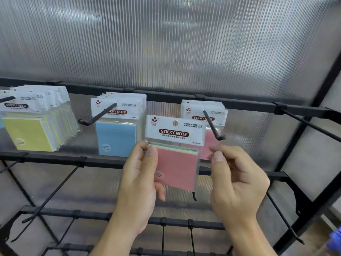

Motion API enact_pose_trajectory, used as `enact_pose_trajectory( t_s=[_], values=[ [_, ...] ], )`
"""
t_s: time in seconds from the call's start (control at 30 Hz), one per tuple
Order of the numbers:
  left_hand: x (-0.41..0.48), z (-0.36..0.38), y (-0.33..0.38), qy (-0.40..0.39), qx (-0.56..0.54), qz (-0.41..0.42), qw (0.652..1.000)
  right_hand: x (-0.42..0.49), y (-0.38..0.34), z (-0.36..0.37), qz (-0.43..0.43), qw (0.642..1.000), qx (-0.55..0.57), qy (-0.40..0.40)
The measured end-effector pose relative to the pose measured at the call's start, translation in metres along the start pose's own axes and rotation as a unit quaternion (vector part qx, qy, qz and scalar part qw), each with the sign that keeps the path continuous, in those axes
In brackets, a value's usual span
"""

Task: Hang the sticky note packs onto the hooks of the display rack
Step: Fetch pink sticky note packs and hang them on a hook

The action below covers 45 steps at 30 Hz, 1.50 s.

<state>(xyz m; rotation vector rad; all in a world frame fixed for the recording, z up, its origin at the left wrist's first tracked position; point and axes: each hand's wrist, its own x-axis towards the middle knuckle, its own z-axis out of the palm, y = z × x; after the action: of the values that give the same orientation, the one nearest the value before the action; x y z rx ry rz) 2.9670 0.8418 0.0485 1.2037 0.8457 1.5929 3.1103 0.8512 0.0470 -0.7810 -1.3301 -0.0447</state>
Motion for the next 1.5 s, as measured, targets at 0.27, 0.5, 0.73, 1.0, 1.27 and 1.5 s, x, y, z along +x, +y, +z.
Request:
enact_pose_trajectory(
  t_s=[0.27,0.5,0.73,1.0,1.27,1.5],
  values=[
    [-0.011,0.003,0.005,-0.132,0.050,0.028,0.990,0.000,-0.023,-0.006,-0.032,0.998,-0.005,0.050],
    [-0.014,0.005,0.015,-0.174,0.132,0.035,0.975,0.000,-0.017,-0.018,0.031,0.997,0.002,0.072],
    [-0.016,0.011,0.012,-0.180,0.143,0.018,0.973,0.001,-0.015,-0.023,0.057,0.996,0.003,0.064],
    [-0.016,0.015,0.014,-0.171,0.130,0.013,0.977,0.006,-0.012,-0.023,0.044,0.997,0.007,0.059],
    [-0.007,0.013,0.005,-0.167,0.124,-0.005,0.978,0.006,-0.004,-0.018,0.039,0.998,-0.004,0.046],
    [0.013,0.015,-0.008,-0.146,0.172,-0.002,0.974,0.016,0.022,-0.008,0.056,0.997,-0.049,0.014]
  ],
)
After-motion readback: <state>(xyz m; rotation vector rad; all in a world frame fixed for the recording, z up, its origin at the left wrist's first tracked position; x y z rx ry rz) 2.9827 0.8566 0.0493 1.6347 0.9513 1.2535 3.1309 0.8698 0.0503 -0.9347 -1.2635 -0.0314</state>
